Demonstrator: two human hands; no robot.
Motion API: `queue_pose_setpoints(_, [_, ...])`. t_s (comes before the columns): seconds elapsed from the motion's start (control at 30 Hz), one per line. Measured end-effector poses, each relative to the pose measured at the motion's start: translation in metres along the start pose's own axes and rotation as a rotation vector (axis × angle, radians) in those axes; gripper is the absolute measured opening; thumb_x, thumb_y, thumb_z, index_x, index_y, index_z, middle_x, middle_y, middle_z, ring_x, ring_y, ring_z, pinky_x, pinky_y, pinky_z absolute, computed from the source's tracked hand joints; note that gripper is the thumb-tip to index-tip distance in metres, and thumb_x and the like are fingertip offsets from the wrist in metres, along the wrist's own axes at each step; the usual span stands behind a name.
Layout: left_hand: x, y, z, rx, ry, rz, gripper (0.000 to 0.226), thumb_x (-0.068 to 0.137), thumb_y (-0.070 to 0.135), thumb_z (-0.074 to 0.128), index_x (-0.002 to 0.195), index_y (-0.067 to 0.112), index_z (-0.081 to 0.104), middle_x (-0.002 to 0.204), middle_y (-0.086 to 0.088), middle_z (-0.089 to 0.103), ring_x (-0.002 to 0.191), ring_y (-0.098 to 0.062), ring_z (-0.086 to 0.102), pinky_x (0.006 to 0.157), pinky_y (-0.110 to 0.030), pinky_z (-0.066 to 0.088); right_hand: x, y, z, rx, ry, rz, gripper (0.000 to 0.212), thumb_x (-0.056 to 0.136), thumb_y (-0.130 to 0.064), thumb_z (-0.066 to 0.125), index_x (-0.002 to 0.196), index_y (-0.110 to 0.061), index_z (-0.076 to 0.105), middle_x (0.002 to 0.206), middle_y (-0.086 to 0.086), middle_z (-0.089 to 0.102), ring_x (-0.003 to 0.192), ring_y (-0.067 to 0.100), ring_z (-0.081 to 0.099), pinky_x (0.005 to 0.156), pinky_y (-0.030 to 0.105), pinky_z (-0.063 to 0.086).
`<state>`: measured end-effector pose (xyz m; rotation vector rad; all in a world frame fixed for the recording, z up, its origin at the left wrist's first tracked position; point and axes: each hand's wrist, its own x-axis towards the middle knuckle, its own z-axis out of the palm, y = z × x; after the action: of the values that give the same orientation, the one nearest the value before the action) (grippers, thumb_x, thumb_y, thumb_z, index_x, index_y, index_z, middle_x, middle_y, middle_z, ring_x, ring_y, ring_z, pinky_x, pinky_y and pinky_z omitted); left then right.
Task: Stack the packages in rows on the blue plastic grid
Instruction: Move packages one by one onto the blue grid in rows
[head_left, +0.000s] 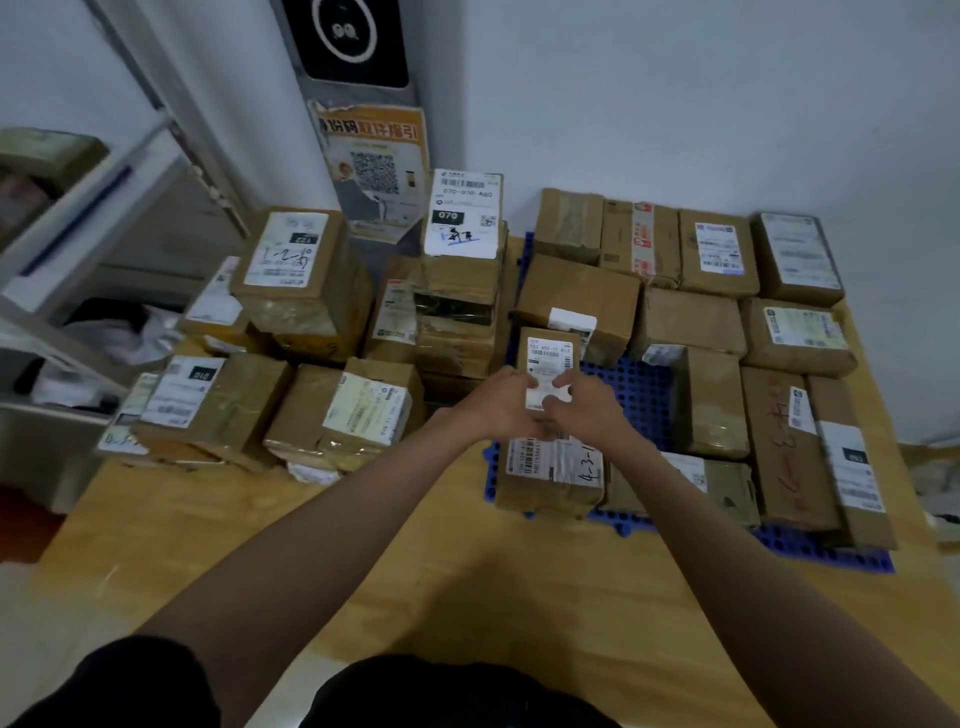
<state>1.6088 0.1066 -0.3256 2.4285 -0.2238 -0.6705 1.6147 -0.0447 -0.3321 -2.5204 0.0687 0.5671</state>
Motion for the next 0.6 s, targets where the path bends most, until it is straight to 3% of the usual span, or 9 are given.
queue_pose_setpoints(0.1, [-0.023, 0.006, -0.020, 0.042, 0.074, 0.039, 0.055, 0.074, 0.041, 0.080, 0.119, 0.018, 0.060, 0.116, -0.003, 0.057, 0.109, -0.020, 0.055, 0.081, -0.029, 0.047, -0.010, -0.025, -0.002, -0.032, -0.021, -0.089, 0.040, 0.095, -0.035, 0.053, 0.130, -0.014, 0.052, 0.125, 0.012, 0.057, 0.115, 0.029, 0.056, 0.092, 0.044, 0.050])
queue_pose_setpoints(0.17, [-0.040, 0.007, -0.034, 0.059, 0.130, 0.059, 0.031, 0.073, 0.037, 0.081, 0.090, 0.021, 0.061, 0.090, 0.003, 0.061, 0.088, -0.018, 0.060, 0.063, -0.026, 0.044, -0.015, -0.043, -0.002, -0.053, -0.046, -0.156, 0.024, 0.097, -0.032, 0.050, 0.111, -0.013, 0.055, 0.100, 0.008, 0.063, 0.091, 0.024, 0.061, 0.075, 0.038, 0.052])
queue_pose_setpoints(0.2, [-0.049, 0.006, -0.041, 0.075, 0.149, 0.064, 0.030, 0.073, 0.037, 0.081, 0.087, 0.020, 0.061, 0.086, 0.003, 0.062, 0.084, -0.017, 0.061, 0.062, -0.028, 0.046, -0.018, -0.052, -0.002, -0.060, -0.060, -0.180, 0.018, 0.097, -0.031, 0.049, 0.096, -0.014, 0.055, 0.086, 0.005, 0.061, 0.078, 0.019, 0.058, 0.063, 0.031, 0.047])
queue_pose_setpoints(0.27, [-0.067, 0.001, -0.053, 0.105, 0.176, 0.049, 0.033, 0.073, 0.037, 0.080, 0.094, 0.017, 0.065, 0.093, 0.000, 0.067, 0.086, -0.018, 0.062, 0.072, -0.034, 0.052, -0.027, -0.070, 0.000, -0.063, -0.072, -0.231, 0.026, 0.097, -0.032, 0.047, 0.080, -0.015, 0.054, 0.073, 0.003, 0.055, 0.064, 0.013, 0.050, 0.052, 0.025, 0.035])
queue_pose_setpoints(0.37, [-0.093, -0.012, -0.068, 0.108, 0.217, 0.025, 0.031, 0.074, 0.034, 0.078, 0.098, 0.017, 0.068, 0.097, -0.002, 0.069, 0.089, -0.020, 0.063, 0.075, -0.035, 0.052, -0.038, -0.092, 0.004, -0.027, -0.092, -0.290, 0.027, 0.096, -0.034, 0.050, 0.090, -0.012, 0.065, 0.083, 0.007, 0.064, 0.077, 0.023, 0.060, 0.062, 0.032, 0.045])
queue_pose_setpoints(0.5, [-0.121, -0.038, -0.087, 0.098, 0.268, -0.061, 0.032, 0.075, 0.026, 0.079, 0.102, 0.013, 0.069, 0.097, -0.003, 0.070, 0.093, -0.020, 0.065, 0.079, -0.035, 0.054, -0.045, -0.120, 0.015, -0.029, -0.132, -0.344, 0.008, 0.089, -0.034, 0.057, 0.084, -0.030, 0.060, 0.087, -0.002, 0.061, 0.083, 0.019, 0.057, 0.057, 0.024, 0.038])
queue_pose_setpoints(0.6, [-0.139, -0.063, -0.103, 0.070, 0.307, -0.124, 0.033, 0.078, 0.029, 0.080, 0.106, 0.016, 0.068, 0.100, -0.001, 0.068, 0.092, -0.016, 0.063, 0.076, -0.030, 0.053, -0.042, -0.140, 0.027, -0.011, -0.151, -0.354, 0.015, 0.088, -0.035, 0.060, 0.100, -0.026, 0.064, 0.107, 0.001, 0.064, 0.099, 0.019, 0.059, 0.077, 0.030, 0.048])
